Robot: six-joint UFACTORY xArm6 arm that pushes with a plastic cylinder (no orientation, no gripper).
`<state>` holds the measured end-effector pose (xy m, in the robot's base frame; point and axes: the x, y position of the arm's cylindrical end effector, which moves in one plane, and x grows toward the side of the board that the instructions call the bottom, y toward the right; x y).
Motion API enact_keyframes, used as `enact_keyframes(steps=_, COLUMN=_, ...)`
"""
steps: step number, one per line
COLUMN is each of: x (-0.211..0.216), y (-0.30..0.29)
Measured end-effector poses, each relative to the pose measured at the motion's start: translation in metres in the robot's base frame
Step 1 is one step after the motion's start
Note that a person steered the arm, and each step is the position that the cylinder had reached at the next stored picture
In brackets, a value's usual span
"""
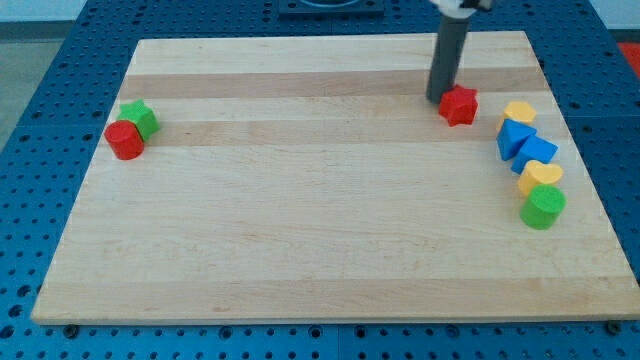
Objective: Place the red star to the yellow hexagon
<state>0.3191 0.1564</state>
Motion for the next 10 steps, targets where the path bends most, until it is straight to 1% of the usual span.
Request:
enact_keyframes(steps=1, x=-0.002, y=-0.021)
enact_keyframes(steps=2, x=0.011, y=-0.083)
enact_keyframes(steps=3, x=0.04, y=-0.091)
enact_keyframes(steps=4, x=0.067, y=-0.083)
enact_keyframes(steps=5, x=0.064, y=-0.058)
enact_keyframes(steps=6, x=0.033, y=-0.016)
enact_keyframes(steps=7, x=0.014, y=0.029)
enact_keyframes(steps=8, x=-0.001, y=0.042)
enact_keyframes(steps=10, x=-0.019, y=0.046)
